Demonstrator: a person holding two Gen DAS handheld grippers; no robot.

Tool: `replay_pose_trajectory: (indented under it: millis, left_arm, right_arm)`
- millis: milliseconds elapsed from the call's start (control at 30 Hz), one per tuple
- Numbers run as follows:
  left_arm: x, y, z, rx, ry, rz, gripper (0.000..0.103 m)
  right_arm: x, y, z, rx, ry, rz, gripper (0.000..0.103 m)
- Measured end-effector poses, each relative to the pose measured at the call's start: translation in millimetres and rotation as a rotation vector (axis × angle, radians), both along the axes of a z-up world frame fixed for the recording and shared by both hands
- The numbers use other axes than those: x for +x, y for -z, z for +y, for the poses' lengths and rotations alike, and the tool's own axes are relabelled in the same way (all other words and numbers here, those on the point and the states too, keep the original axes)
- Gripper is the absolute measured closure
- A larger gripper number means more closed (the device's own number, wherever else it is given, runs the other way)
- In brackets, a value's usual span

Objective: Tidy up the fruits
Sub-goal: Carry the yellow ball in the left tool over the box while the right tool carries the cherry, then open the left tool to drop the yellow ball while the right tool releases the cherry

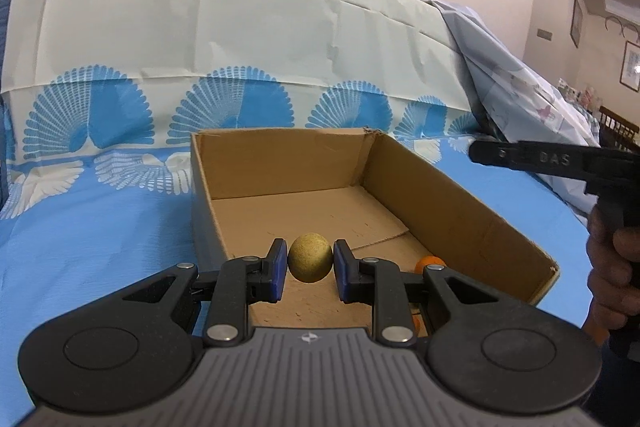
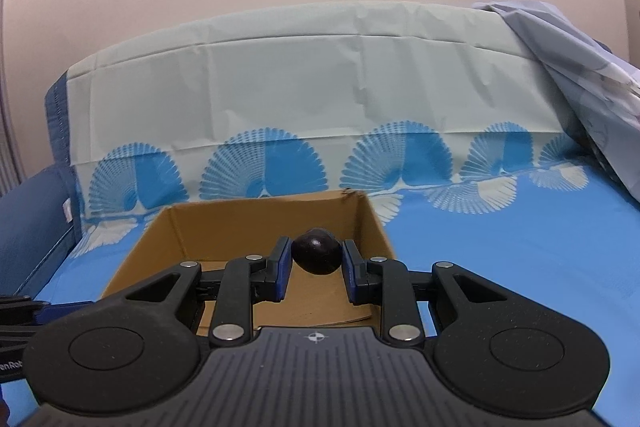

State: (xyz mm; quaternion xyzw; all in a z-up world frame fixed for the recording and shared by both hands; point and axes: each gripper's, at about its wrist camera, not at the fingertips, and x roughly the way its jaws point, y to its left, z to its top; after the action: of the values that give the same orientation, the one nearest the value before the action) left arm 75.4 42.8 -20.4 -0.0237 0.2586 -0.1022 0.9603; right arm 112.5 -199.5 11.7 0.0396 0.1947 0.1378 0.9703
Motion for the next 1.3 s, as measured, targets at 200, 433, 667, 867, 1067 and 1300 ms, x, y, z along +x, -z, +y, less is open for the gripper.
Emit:
replay_pose_trajectory:
  millis: [200,433,667,867,1067,1300]
  left_arm:
    - [-1,3,-10,0.024,0.034,-0.006,0.076]
    - [-3,5,-16,0.035,0.054,-0.01,0.076]
    - [-2,5,-16,0.038,0.057,-0.009,0.076]
    - [-2,5,-15,0.04,0.057,-0.011,0.076]
    - [-3,4,-17,0.041,0.056,-0.008,0.075]
    - [0,3,-12,0.017,0.031,0.005,0.073]
  right_arm:
    - [3,2,8,-0.008,-0.029,0.001,0.075]
    - [2,2,13,-0.017,-0.052,-0.005,0.075]
    - [2,1,13,-0.023,-0.061,-0.007,0.075]
    - [-1,1,15,-0.031,-0.065,-0.012,0.075]
    - [1,3,17,-0.033,-0.087,0.007,0.074]
    - [-2,1,21,-0.044,-0.099,-0.009,0.043]
